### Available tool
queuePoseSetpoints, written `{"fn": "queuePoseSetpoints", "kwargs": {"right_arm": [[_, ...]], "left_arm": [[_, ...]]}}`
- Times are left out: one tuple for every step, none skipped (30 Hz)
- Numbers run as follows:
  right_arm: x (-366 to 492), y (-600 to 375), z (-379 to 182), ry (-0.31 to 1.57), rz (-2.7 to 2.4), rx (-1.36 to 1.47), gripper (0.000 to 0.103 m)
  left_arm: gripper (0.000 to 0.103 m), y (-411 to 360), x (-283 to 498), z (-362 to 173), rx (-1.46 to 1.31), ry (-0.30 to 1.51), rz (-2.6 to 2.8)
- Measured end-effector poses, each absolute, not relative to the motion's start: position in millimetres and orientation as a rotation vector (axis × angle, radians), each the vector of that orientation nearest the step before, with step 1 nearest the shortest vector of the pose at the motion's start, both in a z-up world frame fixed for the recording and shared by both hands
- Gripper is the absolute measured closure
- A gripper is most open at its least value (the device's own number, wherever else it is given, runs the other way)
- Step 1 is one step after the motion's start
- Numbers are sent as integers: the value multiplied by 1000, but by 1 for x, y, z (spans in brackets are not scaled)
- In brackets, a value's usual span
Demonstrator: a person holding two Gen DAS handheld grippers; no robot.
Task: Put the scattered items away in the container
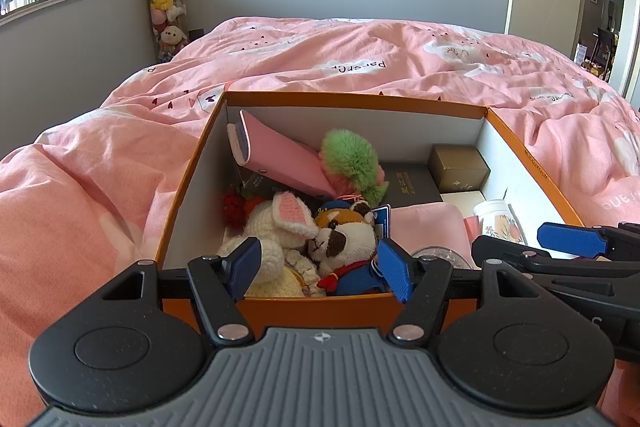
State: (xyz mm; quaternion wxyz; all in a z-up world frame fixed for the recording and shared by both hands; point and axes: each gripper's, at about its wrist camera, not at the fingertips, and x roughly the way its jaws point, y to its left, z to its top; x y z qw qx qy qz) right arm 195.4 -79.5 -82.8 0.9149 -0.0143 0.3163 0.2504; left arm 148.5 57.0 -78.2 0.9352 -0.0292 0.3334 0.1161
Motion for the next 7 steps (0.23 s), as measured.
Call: {"fn": "queuePoseSetpoints", "kwargs": {"right_arm": [[195, -80, -83, 651, 516, -30, 37], [195, -79, -83, 651, 516, -30, 37], [195, -80, -83, 651, 516, -30, 37], [195, -80, -83, 651, 516, -29, 37], [195, -80, -83, 651, 516, -29, 37], [195, -80, -83, 651, 515, -30, 37], [195, -80, -83, 651, 515, -30, 37]], "left_arm": [[27, 57, 148, -78, -59, 682, 237], [27, 57, 149, -78, -60, 681, 238], [27, 57, 148, -78, -60, 681, 238], [27, 57, 148, -78, -60, 681, 238], [27, 57, 149, -78, -60, 681, 238], [27, 57, 149, -78, -60, 681, 238], [27, 57, 149, -78, -59, 681, 238]]}}
